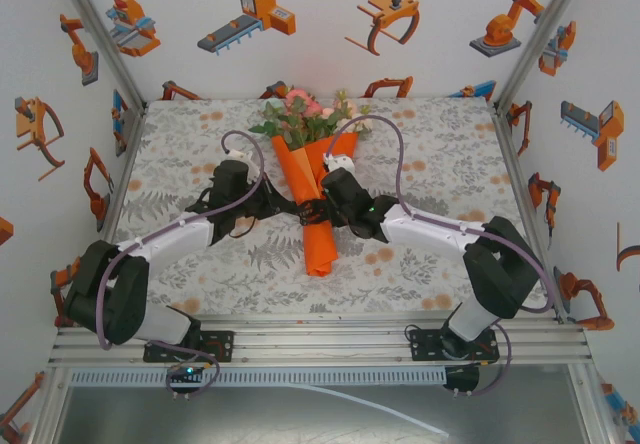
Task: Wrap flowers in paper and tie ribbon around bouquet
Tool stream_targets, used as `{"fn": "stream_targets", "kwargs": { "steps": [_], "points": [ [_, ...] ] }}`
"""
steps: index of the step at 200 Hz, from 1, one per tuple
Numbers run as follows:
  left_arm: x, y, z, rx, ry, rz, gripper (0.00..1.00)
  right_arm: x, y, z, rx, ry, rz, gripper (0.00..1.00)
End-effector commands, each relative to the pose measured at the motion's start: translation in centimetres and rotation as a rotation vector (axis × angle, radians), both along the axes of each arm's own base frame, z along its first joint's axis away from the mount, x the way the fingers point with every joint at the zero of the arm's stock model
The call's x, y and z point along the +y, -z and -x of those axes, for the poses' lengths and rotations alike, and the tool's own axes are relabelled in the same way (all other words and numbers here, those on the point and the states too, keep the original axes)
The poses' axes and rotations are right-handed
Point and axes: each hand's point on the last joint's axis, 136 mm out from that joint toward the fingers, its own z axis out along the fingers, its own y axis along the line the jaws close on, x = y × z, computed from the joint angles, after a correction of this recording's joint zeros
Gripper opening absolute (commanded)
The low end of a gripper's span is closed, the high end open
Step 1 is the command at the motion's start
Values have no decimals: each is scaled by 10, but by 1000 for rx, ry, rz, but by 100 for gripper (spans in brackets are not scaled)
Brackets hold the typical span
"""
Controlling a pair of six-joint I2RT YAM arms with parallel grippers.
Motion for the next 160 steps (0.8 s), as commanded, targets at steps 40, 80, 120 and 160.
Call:
{"fn": "stream_targets", "kwargs": {
  "steps": [40, 80, 120, 160],
  "points": [
    [12, -1, 5, -62, -19, -110, 0, 37, 21, 19, 14, -276, -135, 8],
    [42, -14, -4, -103, -165, -184, 0, 34, 3, 3, -127, -234, -178, 2],
    [50, -34, -8, -144, -195, -174, 1, 38, -12, 10, -153, -278, -213, 1],
    [45, -40, -13, -161, -185, -159, 2, 47, -26, 5, -208, -295, -266, 1]
  ]
}}
